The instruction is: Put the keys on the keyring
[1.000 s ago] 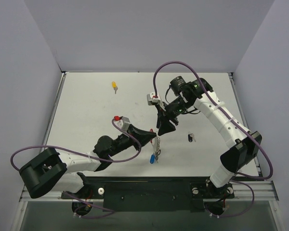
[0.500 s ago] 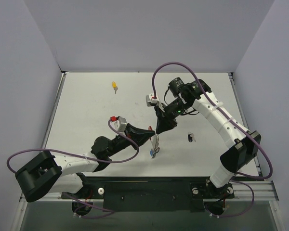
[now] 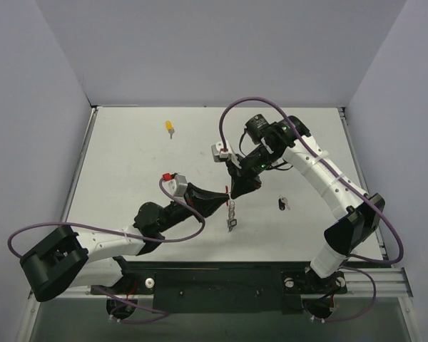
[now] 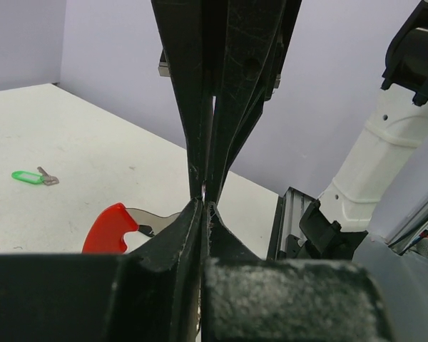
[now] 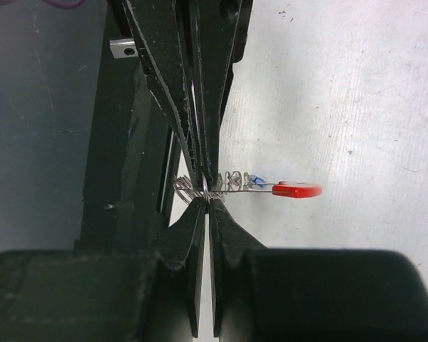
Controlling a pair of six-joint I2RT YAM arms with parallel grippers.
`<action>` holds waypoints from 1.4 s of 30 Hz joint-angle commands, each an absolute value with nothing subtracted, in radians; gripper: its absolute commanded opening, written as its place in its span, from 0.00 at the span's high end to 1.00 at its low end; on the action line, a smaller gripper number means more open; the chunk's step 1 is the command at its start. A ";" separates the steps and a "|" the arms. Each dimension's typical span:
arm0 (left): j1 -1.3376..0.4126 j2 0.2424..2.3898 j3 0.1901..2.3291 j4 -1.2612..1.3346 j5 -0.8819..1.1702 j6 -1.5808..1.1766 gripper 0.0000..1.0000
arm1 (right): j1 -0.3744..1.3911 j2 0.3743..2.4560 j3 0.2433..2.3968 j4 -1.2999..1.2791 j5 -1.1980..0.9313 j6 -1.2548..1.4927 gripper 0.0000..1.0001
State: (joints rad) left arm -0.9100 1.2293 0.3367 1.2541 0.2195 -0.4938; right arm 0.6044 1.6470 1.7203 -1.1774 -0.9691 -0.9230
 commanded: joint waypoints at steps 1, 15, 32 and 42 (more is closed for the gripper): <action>-0.908 1.148 0.362 1.272 0.218 -0.434 0.80 | 0.649 1.664 1.775 -1.293 -0.850 -0.982 1.00; -0.907 0.936 0.448 0.701 0.267 -0.157 0.45 | 0.727 1.721 1.891 -1.374 -0.535 -0.962 1.00; -0.913 1.107 0.511 0.813 0.235 -0.061 0.52 | 0.744 1.772 1.937 -1.417 -0.574 -0.982 1.00; -0.913 1.161 0.506 0.903 0.233 -0.075 0.59 | 0.746 1.772 1.937 -1.425 -0.598 -0.992 1.00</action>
